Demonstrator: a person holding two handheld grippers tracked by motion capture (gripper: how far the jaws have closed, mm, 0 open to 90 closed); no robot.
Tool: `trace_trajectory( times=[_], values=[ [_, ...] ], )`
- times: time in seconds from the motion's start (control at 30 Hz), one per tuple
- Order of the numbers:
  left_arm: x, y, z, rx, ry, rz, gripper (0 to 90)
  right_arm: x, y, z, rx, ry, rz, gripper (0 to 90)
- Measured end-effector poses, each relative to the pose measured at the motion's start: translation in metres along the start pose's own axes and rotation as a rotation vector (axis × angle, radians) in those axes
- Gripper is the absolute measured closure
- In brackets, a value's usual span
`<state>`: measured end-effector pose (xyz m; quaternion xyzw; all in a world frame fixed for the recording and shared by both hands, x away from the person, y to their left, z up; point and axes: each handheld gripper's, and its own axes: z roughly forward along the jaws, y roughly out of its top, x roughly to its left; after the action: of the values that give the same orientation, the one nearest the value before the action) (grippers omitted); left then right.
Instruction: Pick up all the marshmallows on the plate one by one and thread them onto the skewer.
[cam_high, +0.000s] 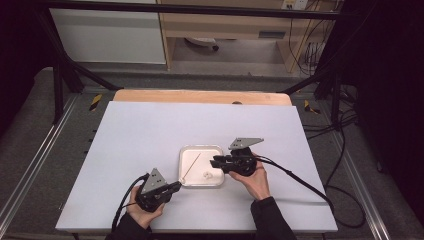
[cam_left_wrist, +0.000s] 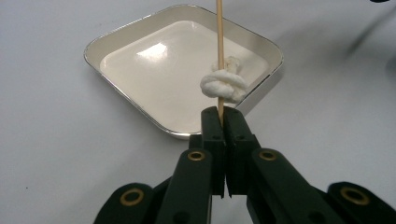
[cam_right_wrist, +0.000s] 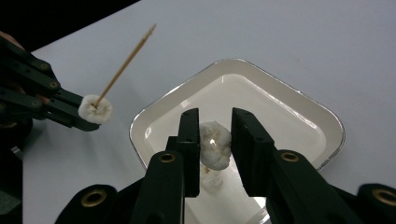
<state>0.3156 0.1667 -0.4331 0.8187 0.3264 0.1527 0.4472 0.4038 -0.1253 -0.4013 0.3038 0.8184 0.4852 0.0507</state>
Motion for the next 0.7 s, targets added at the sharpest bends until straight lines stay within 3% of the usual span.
trace_trajectory(
  times=[0.7],
  values=[
    [-0.001, 0.000, -0.001, -0.008, -0.002, 0.003, 88.2, 0.005, 0.015, -0.026, -0.146, 0.083, 0.087, 73.7]
  ],
)
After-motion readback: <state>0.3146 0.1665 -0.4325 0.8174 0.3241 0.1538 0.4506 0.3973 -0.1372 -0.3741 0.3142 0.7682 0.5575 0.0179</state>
